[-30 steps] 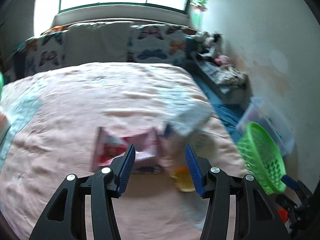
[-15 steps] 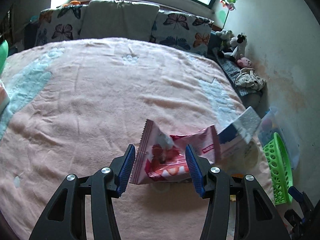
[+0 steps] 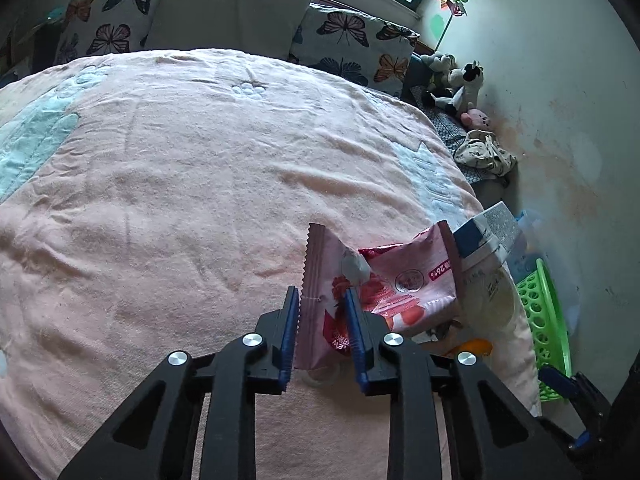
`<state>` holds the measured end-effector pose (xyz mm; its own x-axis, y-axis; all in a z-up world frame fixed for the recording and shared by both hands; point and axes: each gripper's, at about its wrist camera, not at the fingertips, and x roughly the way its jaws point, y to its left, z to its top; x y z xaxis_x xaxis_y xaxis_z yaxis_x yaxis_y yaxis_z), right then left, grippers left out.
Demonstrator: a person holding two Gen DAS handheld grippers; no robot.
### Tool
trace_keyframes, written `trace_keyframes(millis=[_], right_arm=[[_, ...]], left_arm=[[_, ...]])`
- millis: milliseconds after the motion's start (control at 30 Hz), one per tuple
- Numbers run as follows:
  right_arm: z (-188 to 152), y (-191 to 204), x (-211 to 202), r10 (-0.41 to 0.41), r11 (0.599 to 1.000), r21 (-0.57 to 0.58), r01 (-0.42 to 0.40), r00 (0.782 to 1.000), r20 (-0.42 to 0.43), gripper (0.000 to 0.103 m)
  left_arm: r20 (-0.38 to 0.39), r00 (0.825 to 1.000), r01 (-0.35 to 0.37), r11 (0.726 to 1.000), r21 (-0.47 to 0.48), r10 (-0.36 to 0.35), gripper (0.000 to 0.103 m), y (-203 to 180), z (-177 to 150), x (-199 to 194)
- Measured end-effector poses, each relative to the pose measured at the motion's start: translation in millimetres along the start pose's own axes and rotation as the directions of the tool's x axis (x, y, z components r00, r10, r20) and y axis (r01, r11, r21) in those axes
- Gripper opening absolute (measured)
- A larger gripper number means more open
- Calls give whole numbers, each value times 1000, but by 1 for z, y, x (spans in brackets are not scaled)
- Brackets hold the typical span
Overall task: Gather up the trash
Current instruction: 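Grasp the pink snack wrapper with the left tool while the right tool grasps the orange peel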
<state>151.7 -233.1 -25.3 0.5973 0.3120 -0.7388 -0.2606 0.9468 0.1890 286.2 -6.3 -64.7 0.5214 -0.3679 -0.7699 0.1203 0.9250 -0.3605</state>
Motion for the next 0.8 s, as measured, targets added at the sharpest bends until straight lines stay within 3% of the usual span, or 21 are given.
trace_keyframes(millis=[167, 500, 800], right_arm=[[4, 18, 21, 4, 999, -33, -5, 1000, -23, 72], [17, 23, 59, -12, 999, -34, 10, 997, -75, 63], [15, 37, 68, -106, 990, -99, 99, 992, -72, 47]], left_arm=[[11, 1000, -16, 1000, 19, 16, 18, -2, -2, -4], [48, 999, 18, 1000, -7, -18, 14, 8, -5, -32], [76, 996, 40, 999, -30, -37, 13, 17, -10, -55]])
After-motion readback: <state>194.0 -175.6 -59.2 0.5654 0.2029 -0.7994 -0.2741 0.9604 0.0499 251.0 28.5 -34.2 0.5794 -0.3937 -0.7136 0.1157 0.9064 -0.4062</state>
